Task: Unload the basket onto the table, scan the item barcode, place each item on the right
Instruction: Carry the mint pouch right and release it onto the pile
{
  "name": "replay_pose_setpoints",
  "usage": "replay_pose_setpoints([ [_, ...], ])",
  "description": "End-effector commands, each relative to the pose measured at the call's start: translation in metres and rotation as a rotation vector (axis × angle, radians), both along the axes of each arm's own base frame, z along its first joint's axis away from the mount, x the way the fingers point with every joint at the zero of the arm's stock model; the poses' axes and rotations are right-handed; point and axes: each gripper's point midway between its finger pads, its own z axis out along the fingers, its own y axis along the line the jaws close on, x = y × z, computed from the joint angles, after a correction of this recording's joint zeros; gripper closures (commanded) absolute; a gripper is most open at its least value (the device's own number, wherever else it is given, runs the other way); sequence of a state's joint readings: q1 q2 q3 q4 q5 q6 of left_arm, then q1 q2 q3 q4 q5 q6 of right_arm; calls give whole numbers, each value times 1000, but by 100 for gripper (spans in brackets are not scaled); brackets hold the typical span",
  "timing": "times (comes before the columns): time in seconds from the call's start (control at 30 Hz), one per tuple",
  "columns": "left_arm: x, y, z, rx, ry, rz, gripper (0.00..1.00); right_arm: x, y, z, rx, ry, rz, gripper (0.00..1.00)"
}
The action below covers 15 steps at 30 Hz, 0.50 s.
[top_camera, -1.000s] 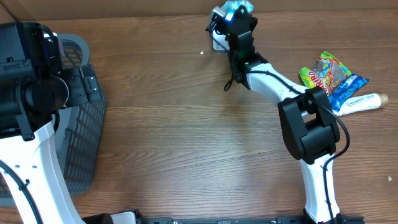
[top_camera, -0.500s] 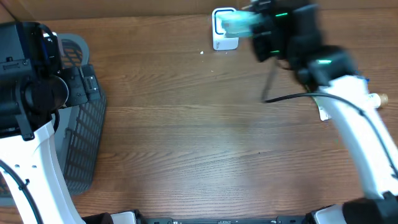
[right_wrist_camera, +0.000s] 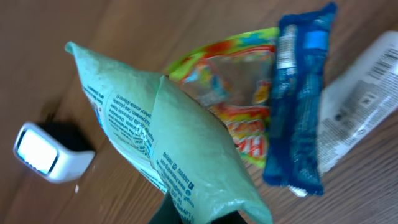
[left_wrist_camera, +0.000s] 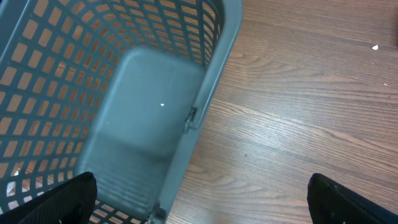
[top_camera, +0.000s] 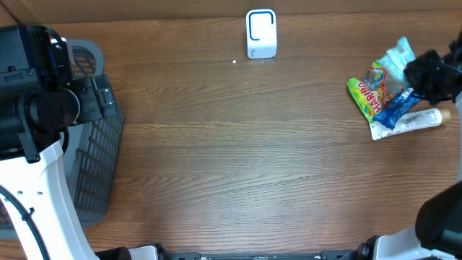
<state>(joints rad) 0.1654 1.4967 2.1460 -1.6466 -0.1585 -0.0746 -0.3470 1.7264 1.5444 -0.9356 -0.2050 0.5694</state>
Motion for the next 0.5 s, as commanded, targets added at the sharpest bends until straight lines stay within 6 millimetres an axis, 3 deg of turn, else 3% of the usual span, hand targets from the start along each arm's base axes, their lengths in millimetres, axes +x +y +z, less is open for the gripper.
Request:
replay_pose_setpoints([
  [0.0,0,2,4,12,-10,-1,0,0,-9,-35,61,48,-72,96],
  [0.17,0,2,4,12,-10,-1,0,-3,-10,-53,62,94,-47,96],
  [0.3,0,2,4,12,-10,-1,0,-6,-5,-50,70,98,-22,74],
  [0.4,0,2,4,12,-10,-1,0,-8,1,-41,87,82,3,65],
  [0.47,0,2,4,12,-10,-1,0,-10,3,-29,72,58,25,49],
])
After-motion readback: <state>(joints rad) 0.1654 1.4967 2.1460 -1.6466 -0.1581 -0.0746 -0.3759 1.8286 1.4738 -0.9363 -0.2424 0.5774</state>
